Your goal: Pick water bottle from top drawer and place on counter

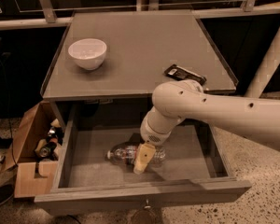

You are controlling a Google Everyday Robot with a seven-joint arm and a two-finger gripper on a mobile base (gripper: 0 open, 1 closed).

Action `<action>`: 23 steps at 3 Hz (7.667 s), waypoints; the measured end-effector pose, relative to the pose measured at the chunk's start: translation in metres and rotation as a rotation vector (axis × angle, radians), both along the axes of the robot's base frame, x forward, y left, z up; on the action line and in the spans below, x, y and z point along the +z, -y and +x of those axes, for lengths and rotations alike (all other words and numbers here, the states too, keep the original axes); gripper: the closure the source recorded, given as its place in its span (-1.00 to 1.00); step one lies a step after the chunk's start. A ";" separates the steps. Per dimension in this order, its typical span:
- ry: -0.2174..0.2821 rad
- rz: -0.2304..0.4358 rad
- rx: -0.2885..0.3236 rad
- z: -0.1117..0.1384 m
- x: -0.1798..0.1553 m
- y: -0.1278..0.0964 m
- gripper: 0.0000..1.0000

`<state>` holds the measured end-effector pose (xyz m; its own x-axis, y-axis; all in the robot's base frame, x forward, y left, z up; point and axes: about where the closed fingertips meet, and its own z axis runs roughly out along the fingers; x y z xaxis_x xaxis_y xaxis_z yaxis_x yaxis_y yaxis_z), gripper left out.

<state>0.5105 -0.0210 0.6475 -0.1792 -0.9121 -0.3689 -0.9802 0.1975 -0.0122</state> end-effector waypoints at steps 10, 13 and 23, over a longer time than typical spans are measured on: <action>0.086 -0.019 -0.149 -0.038 0.048 0.050 1.00; 0.197 -0.079 -0.149 0.011 0.153 0.056 1.00; 0.298 -0.117 -0.316 0.101 0.255 0.044 1.00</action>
Offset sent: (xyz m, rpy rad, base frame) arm -0.0019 -0.0256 -0.0422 -0.0206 0.0426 -0.0550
